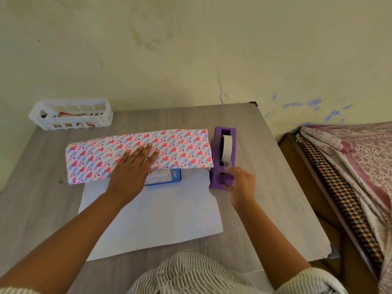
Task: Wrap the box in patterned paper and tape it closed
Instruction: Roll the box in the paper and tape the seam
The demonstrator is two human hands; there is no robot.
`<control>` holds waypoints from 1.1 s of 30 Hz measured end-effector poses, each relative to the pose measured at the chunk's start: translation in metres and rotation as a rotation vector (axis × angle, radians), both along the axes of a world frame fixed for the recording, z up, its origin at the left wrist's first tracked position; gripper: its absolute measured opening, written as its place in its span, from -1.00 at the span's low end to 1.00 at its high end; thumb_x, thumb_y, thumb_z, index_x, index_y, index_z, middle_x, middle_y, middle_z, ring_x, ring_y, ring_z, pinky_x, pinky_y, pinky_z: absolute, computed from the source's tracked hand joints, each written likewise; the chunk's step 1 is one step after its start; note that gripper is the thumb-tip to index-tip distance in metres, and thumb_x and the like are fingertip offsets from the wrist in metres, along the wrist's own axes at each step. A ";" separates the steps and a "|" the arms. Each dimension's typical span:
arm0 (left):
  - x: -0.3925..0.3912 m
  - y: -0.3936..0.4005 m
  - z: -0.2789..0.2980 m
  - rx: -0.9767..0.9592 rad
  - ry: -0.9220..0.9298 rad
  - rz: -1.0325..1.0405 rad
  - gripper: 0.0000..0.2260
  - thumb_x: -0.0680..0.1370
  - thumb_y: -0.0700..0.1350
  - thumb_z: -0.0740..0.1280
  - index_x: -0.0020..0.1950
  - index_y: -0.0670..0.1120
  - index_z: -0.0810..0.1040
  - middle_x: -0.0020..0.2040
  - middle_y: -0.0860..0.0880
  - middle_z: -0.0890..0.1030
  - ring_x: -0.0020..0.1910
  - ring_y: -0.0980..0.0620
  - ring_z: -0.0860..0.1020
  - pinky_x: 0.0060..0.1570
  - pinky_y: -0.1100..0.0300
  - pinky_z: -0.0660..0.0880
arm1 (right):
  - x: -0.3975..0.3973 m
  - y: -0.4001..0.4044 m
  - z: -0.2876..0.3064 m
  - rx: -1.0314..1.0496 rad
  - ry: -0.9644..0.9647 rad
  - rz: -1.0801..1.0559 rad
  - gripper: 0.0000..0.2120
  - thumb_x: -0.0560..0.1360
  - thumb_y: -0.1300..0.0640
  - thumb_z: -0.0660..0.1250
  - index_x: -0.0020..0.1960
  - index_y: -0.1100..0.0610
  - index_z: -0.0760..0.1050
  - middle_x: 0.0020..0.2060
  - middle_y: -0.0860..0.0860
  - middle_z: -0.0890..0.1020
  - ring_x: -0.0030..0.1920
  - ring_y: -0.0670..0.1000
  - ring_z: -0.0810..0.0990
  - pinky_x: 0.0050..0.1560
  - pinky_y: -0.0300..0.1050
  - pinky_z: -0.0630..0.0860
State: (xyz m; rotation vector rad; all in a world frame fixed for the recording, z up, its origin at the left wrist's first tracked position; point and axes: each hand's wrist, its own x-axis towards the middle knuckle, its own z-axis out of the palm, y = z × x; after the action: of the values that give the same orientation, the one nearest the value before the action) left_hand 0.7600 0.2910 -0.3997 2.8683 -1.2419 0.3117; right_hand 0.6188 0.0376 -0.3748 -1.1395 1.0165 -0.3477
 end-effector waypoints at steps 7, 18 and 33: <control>-0.001 0.000 0.001 0.000 0.003 0.002 -0.29 0.42 -0.19 0.45 0.50 -0.09 0.20 0.49 -0.15 0.22 0.45 -0.19 0.25 0.36 -0.10 0.16 | -0.008 0.014 -0.019 0.067 0.011 -0.129 -0.92 0.41 0.24 0.43 -0.19 0.15 0.52 0.01 0.19 0.58 0.02 0.17 0.59 0.08 0.14 0.58; -0.003 0.000 0.003 -0.005 0.005 0.006 -0.32 0.45 -0.19 0.42 0.50 -0.10 0.20 0.49 -0.16 0.23 0.45 -0.19 0.24 0.36 -0.11 0.18 | -0.009 0.011 -0.011 0.193 0.036 -0.066 -0.85 0.44 0.27 0.39 -0.12 0.09 0.45 -0.07 0.07 0.55 0.01 0.12 0.56 0.13 0.17 0.54; -0.005 0.005 0.002 -0.036 0.021 0.002 -0.36 0.47 -0.17 0.41 0.49 -0.11 0.23 0.49 -0.16 0.25 0.46 -0.17 0.23 0.37 -0.11 0.18 | -0.008 -0.003 0.005 0.232 0.224 0.015 -0.57 0.38 0.31 0.46 0.18 0.16 0.41 0.07 0.13 0.53 0.07 0.16 0.53 0.12 0.20 0.54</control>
State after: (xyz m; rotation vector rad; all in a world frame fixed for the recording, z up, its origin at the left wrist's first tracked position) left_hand 0.7554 0.2957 -0.3980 2.8352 -1.2176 0.2999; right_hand 0.6111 0.0350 -0.3696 -0.9889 1.2098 -0.0868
